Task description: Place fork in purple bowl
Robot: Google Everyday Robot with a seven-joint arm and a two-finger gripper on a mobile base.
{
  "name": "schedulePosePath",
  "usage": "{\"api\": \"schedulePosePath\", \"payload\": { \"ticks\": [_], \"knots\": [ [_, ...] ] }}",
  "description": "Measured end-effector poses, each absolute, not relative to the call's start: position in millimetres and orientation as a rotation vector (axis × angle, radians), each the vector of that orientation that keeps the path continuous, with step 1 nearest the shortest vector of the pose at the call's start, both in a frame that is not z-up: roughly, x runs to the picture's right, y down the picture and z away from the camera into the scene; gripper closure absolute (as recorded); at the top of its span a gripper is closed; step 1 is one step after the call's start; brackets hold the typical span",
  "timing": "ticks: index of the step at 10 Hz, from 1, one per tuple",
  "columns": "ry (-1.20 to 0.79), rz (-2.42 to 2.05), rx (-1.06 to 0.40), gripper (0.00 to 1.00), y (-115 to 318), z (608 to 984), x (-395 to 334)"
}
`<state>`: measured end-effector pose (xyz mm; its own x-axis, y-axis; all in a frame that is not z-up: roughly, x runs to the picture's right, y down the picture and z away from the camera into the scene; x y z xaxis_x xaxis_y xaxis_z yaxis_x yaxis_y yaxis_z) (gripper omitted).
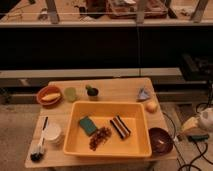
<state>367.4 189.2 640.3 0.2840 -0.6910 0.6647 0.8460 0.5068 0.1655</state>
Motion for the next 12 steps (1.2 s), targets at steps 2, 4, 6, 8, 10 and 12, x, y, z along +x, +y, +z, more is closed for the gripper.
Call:
{"api": "schedulePosePath", "payload": {
  "ticks": [2,4,6,8,10,12],
  "knots": [
    [-0.756,-1.048,-0.247,0.69,187.7,638.5,364.3],
    [-0.771,-1.055,-0.256,0.5,187.7,636.7,359.1],
    [-0.77,-1.055,-0.255,0.46,187.2,637.4,358.6],
    [-0.769,-1.053,-0.255,0.46,187.9,636.9,359.7],
    [-0.77,-1.055,-0.254,0.46,187.1,637.5,358.6],
    [-0.77,-1.056,-0.254,0.46,186.8,637.6,358.4]
  ]
}}
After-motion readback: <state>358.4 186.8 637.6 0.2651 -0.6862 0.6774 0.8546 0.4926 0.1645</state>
